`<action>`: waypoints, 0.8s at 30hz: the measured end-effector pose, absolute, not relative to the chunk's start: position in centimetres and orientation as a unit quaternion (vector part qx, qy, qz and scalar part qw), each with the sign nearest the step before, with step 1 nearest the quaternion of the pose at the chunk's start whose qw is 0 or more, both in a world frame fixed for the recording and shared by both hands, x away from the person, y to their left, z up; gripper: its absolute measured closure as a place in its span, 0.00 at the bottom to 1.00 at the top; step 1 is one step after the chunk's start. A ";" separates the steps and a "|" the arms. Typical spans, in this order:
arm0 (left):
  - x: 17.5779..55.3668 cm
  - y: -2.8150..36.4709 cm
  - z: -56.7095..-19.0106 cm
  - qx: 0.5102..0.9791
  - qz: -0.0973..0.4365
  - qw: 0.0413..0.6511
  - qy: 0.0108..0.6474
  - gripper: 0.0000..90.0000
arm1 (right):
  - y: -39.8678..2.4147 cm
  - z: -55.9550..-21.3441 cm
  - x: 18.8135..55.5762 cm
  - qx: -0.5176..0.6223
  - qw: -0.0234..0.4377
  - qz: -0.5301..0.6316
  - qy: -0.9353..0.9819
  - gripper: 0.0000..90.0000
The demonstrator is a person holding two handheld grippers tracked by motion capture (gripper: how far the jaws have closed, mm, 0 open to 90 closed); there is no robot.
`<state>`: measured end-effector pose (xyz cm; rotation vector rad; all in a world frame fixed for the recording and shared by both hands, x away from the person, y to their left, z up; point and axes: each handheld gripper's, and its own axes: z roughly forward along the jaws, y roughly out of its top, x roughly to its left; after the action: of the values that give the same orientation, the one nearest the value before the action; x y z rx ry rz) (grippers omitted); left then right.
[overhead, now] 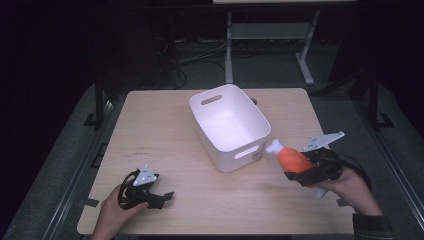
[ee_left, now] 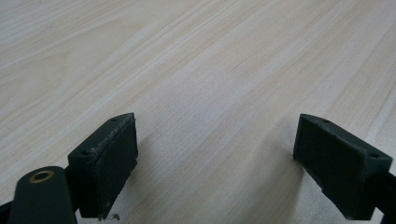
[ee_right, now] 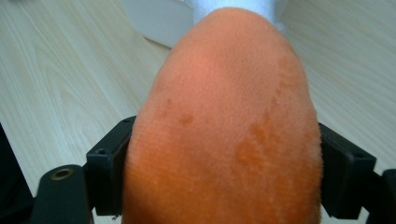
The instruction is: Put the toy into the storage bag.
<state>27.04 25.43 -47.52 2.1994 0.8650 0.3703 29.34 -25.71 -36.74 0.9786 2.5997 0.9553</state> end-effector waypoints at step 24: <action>27.1 25.4 -47.5 0.856 0.145 0.365 0.336 0.14 | -25.3 -32.5 32.0 0.331 0.117 0.346 0.870 0.22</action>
<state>27.05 25.45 -47.50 2.2025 0.8631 0.3720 32.04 -25.35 -32.49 0.9684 2.5463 1.0122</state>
